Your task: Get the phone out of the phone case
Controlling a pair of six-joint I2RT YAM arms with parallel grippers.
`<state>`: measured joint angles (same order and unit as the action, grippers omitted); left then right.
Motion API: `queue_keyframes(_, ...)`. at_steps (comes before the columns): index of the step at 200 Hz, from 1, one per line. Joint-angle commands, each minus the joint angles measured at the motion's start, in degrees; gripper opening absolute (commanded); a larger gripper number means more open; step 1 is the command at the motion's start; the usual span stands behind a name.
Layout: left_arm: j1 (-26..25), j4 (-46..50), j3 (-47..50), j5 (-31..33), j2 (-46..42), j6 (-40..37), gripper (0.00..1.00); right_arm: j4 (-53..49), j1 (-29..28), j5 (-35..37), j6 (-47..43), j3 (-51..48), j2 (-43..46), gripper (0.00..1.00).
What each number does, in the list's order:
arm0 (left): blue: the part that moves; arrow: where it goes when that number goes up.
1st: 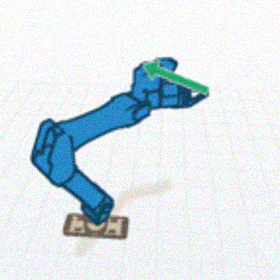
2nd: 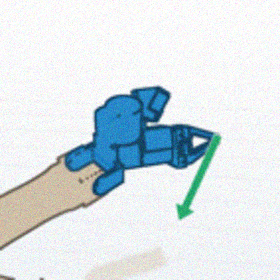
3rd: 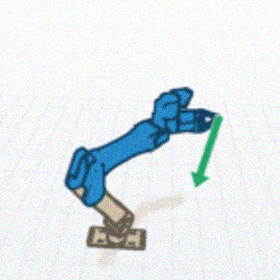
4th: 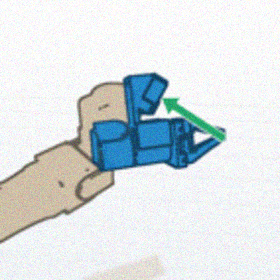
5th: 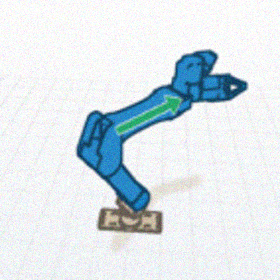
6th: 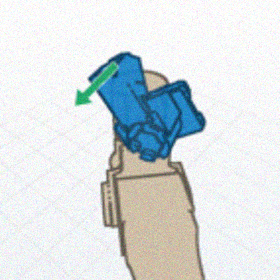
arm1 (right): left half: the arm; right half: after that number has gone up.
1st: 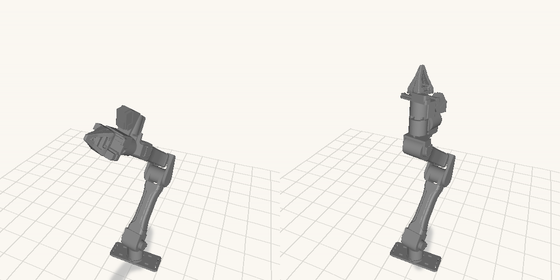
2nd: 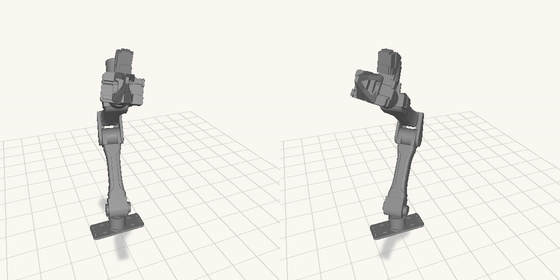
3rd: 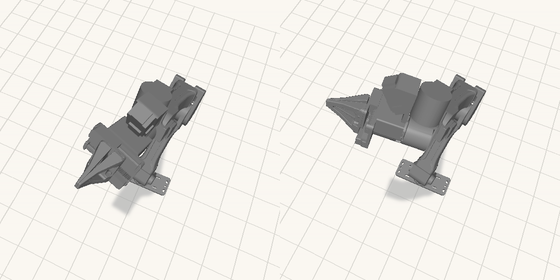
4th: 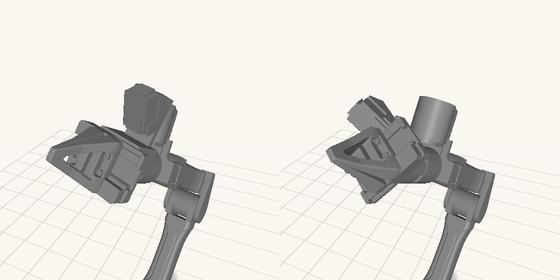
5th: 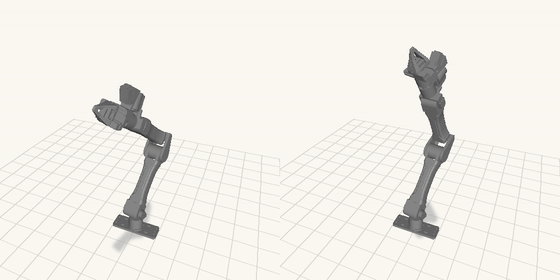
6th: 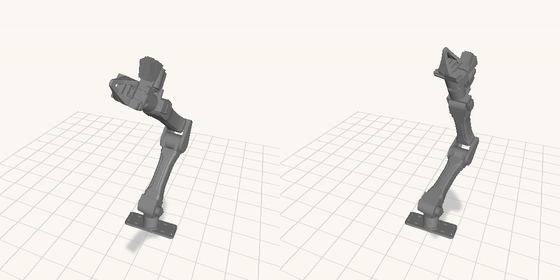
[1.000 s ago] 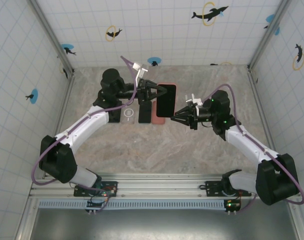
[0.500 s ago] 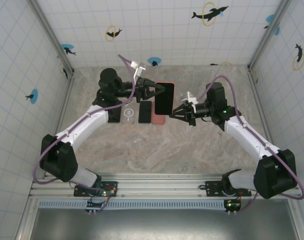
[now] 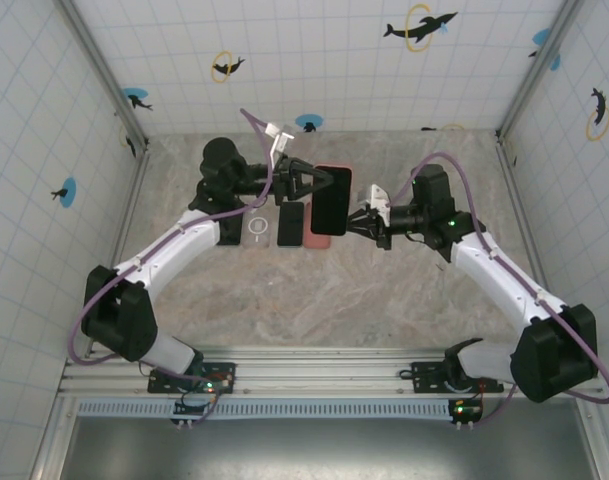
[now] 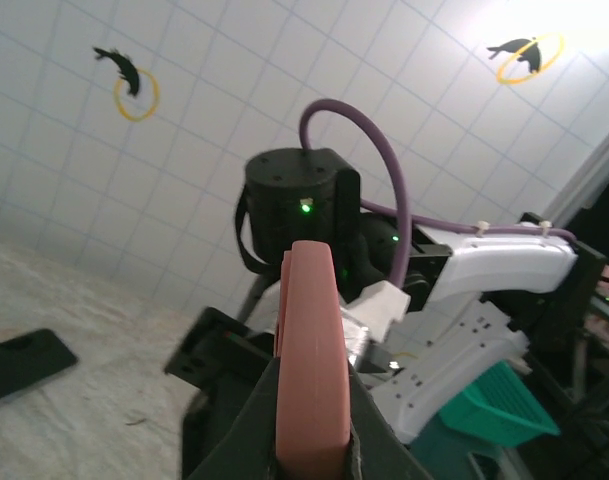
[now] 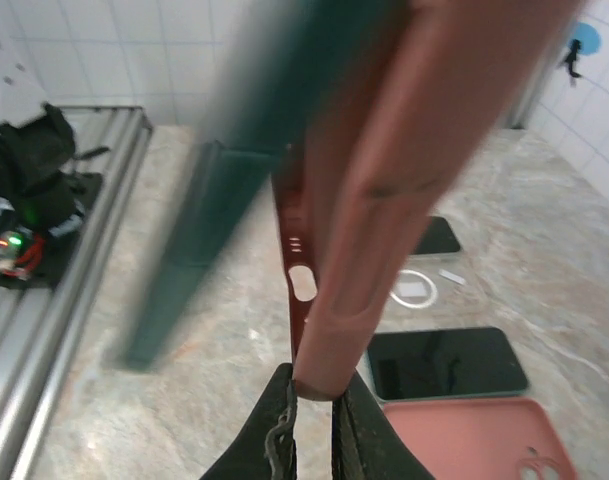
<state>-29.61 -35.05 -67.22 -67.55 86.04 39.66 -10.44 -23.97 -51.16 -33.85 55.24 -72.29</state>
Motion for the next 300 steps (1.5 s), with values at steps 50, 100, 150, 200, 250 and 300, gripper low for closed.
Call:
queue_keyframes(50,-1.2,-3.8,-1.5,-0.1,0.3,4.7,0.00,14.1,1.1,1.0,10.0,-3.5,4.1,0.11)
queue_keyframes(100,-1.2,-5.3,-0.7,6.2,0.6,5.8,0.00,41.5,2.3,-4.2,31.3,-13.5,5.4,0.24)
queue_keyframes(150,-1.3,-12.2,2.2,9.8,0.7,11.5,0.00,54.1,0.7,-2.7,42.8,-18.6,4.6,0.37)
queue_keyframes(200,-1.2,-12.3,5.9,24.5,-0.2,19.1,0.00,76.8,-0.5,9.0,66.2,-26.9,4.4,0.51)
queue_keyframes(250,-1.5,-15.6,10.8,36.3,-0.4,29.5,0.00,86.8,-5.4,19.7,87.5,-28.3,-0.3,0.50)
queue_keyframes(300,-1.5,-17.8,15.6,42.1,0.8,36.8,0.00,87.2,-8.3,27.5,100.8,-26.1,-4.5,0.43)
